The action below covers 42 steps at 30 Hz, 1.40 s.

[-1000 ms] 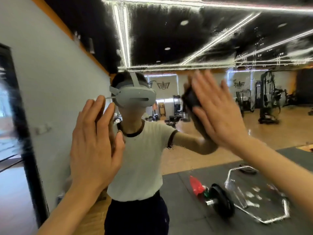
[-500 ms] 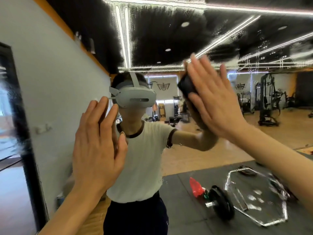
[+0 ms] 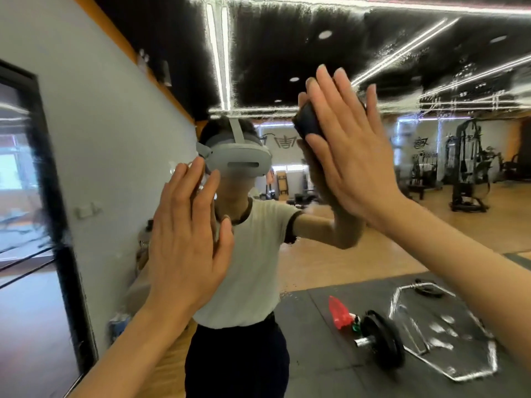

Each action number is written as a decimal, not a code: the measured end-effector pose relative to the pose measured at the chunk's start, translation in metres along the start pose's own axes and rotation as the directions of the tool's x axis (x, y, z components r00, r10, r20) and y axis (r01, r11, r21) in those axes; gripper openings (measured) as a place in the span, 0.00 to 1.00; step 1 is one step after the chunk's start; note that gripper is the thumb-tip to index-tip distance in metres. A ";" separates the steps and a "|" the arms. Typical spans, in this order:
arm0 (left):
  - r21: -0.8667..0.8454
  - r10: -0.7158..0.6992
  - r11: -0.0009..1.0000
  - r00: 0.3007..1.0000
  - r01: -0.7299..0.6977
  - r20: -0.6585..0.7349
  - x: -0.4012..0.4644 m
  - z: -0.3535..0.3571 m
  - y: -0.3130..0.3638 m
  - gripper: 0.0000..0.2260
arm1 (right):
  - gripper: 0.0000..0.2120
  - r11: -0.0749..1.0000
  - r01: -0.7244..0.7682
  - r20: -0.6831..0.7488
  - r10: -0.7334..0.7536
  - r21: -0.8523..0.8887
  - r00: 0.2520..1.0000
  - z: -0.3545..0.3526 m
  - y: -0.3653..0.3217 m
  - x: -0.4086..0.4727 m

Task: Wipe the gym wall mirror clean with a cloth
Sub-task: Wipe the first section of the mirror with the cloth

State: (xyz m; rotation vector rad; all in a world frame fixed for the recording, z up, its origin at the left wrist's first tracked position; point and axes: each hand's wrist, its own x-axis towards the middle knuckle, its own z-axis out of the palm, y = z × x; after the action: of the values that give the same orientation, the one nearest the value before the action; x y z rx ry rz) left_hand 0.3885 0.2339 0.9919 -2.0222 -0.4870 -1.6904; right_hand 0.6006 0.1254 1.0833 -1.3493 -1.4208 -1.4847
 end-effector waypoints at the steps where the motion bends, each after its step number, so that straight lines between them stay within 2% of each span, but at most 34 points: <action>1: -0.015 0.004 1.000 1.000 -0.004 0.021 0.000 -0.003 -0.001 0.26 | 0.27 1.000 -0.001 -0.002 0.001 -0.010 1.000 0.002 -0.008 -0.006; 3: -0.035 0.029 0.999 0.998 -0.027 0.057 0.000 -0.013 -0.008 0.26 | 0.27 0.985 0.162 0.075 -0.157 -0.056 0.985 0.010 -0.025 -0.057; 6: 0.014 0.057 0.998 0.998 -0.058 0.034 0.000 -0.032 -0.027 0.26 | 0.26 0.892 0.443 0.207 -0.419 -0.084 0.884 0.015 -0.037 -0.138; 8: 0.059 0.036 0.998 0.999 -0.035 0.001 0.001 -0.039 -0.042 0.25 | 0.26 0.852 0.521 0.246 -0.494 -0.057 0.834 0.013 -0.024 -0.128; 9: 0.074 0.020 0.997 1.000 -0.020 -0.003 0.001 -0.040 -0.048 0.25 | 0.26 0.861 0.506 0.230 -0.482 -0.056 0.846 0.011 -0.020 -0.104; 10: 0.086 0.008 0.996 1.000 -0.008 -0.003 0.001 -0.040 -0.052 0.25 | 0.26 0.896 0.441 0.182 -0.424 -0.060 0.887 0.009 -0.016 -0.074; 12: 0.102 0.008 0.995 1.000 -0.007 -0.006 0.001 -0.038 -0.056 0.25 | 0.27 0.975 0.215 0.060 -0.212 -0.047 0.975 0.004 -0.012 -0.010; 14: 0.115 0.020 0.993 1.000 -0.018 -0.019 0.002 -0.036 -0.056 0.25 | 0.27 0.999 0.049 -0.027 -0.049 -0.025 0.998 0.004 -0.018 0.023; 15: 0.116 0.024 0.993 0.999 -0.022 -0.022 0.002 -0.036 -0.056 0.25 | 0.27 0.998 0.051 -0.031 -0.052 -0.036 0.998 0.006 -0.023 0.020; 17: 0.111 0.025 0.994 0.999 -0.022 -0.023 0.002 -0.036 -0.057 0.25 | 0.28 0.979 0.187 0.045 -0.184 -0.085 0.982 0.015 -0.036 -0.025; 20: 0.112 0.032 0.993 0.999 -0.028 -0.026 0.002 -0.036 -0.057 0.24 | 0.27 0.888 0.453 0.209 -0.430 -0.079 0.878 0.018 -0.047 -0.109; 22: 0.113 0.031 0.993 0.999 -0.028 -0.026 0.002 -0.036 -0.056 0.24 | 0.26 0.841 0.540 0.247 -0.514 -0.046 0.821 0.015 -0.040 -0.109; 23: 0.108 0.028 0.994 0.999 -0.025 -0.023 0.001 -0.036 -0.056 0.24 | 0.25 0.845 0.534 0.235 -0.513 -0.032 0.826 0.014 -0.037 -0.090; 24: 0.104 0.024 0.994 0.999 -0.022 -0.021 0.001 -0.036 -0.056 0.25 | 0.25 0.874 0.485 0.196 -0.471 -0.027 0.860 0.013 -0.036 -0.064; 27: 0.098 0.020 0.995 1.000 -0.018 -0.015 0.000 -0.036 -0.056 0.24 | 0.26 0.977 0.205 0.026 -0.204 -0.052 0.979 0.013 -0.040 0.026; 29: 0.094 0.020 0.995 1.000 -0.018 -0.013 0.000 -0.035 -0.057 0.24 | 0.26 0.992 0.097 -0.047 -0.101 -0.082 0.994 0.016 -0.051 0.043; 31: 0.087 0.023 0.996 1.000 -0.022 -0.014 0.000 -0.035 -0.058 0.24 | 0.26 0.983 0.151 0.001 -0.151 -0.102 0.988 0.022 -0.067 0.004; 34: 0.083 0.030 0.996 0.999 -0.028 -0.027 0.000 -0.035 -0.058 0.24 | 0.27 0.918 0.382 0.178 -0.360 -0.109 0.916 0.025 -0.089 -0.094; 36: 0.088 0.030 0.996 0.999 -0.028 -0.024 0.000 -0.035 -0.058 0.24 | 0.27 0.868 0.486 0.235 -0.455 -0.098 0.859 0.023 -0.085 -0.106; 37: 0.090 0.026 0.996 0.999 -0.024 -0.019 0.000 -0.035 -0.058 0.25 | 0.26 0.865 0.493 0.223 -0.464 -0.093 0.857 0.024 -0.081 -0.089; 38: 0.089 0.018 0.996 1.000 -0.017 -0.014 0.000 -0.035 -0.058 0.25 | 0.25 0.887 0.453 0.186 -0.433 -0.086 0.882 0.024 -0.081 -0.063; 40: 0.082 0.005 0.997 1.000 -0.005 -0.006 0.000 -0.035 -0.058 0.25 | 0.26 0.963 0.260 0.070 -0.255 -0.067 0.964 0.024 -0.082 0.000; 42: 0.060 -0.002 0.998 1.000 0.002 0.008 0.000 -0.036 -0.058 0.25 | 0.26 0.996 0.074 -0.023 -0.075 -0.057 0.997 0.025 -0.091 0.038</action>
State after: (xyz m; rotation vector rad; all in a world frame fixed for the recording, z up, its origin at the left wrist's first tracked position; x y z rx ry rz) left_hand 0.3278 0.2625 1.0035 -1.9874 -0.5358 -1.6500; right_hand 0.5112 0.1732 1.0915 -1.3188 -1.4373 -1.5951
